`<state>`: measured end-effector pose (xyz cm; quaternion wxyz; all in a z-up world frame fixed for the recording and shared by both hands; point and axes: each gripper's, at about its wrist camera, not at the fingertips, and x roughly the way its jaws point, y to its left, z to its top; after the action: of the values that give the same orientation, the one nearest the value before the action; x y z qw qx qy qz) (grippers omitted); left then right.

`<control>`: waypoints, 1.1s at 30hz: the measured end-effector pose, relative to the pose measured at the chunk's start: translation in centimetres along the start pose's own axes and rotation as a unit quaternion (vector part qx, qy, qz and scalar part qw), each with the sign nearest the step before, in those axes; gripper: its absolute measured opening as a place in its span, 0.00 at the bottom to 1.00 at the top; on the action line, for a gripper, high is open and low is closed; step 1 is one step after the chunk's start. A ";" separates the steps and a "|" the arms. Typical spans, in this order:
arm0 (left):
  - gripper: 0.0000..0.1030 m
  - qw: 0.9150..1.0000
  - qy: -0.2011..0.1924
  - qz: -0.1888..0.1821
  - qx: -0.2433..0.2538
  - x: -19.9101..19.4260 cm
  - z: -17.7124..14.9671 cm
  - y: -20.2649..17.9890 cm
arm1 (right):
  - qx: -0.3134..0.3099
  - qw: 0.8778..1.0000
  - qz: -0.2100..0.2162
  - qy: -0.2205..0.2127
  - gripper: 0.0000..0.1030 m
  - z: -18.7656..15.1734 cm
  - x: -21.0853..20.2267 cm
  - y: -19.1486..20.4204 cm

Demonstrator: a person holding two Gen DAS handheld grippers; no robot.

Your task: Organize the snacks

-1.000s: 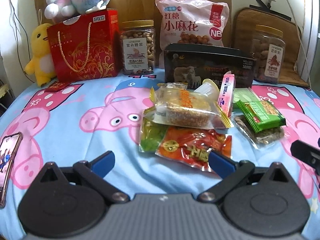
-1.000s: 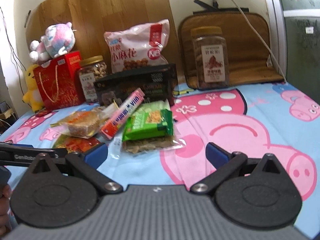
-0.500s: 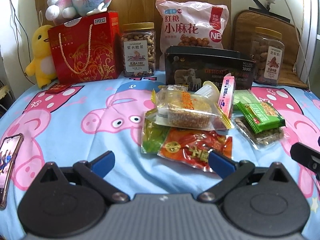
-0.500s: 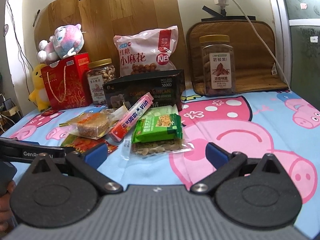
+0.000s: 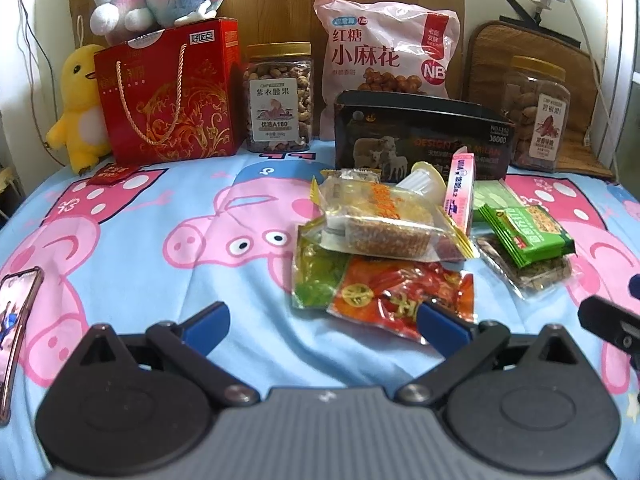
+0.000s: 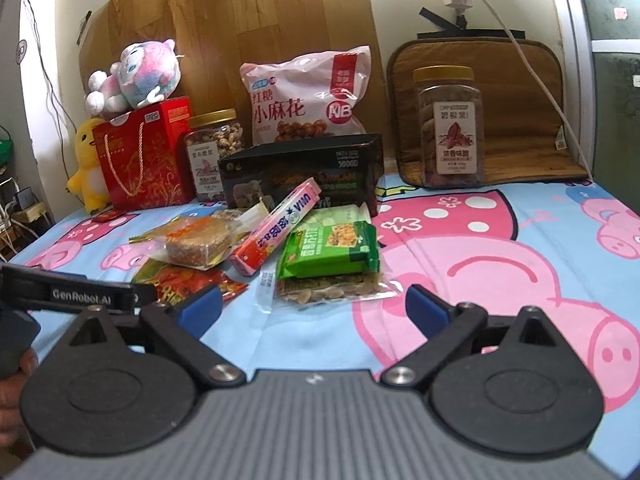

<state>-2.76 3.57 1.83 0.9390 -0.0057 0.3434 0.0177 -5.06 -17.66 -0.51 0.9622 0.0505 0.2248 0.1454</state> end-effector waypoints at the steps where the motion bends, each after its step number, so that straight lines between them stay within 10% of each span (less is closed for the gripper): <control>1: 1.00 1.000 0.001 -0.010 0.000 0.0 0.1 0.5 | -0.001 1.000 0.002 0.002 0.94 0.0 0.1 0.0; 21: 0.92 0.984 0.008 -0.171 -0.046 3.4 6.5 6.2 | 0.035 0.982 0.156 0.098 0.52 4.4 7.2 1.7; 26: 0.61 0.976 0.060 -0.197 -0.064 6.5 7.4 6.2 | 0.060 0.972 0.179 0.140 0.40 4.6 10.0 1.9; 33: 0.47 0.968 0.069 -0.230 -0.078 6.9 7.0 5.6 | 0.042 0.967 0.206 0.143 0.15 5.0 9.9 3.0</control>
<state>6.78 9.55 2.77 0.8886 -0.1587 0.3942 -0.1725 4.88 -12.00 0.35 0.8661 0.1146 0.3509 0.3370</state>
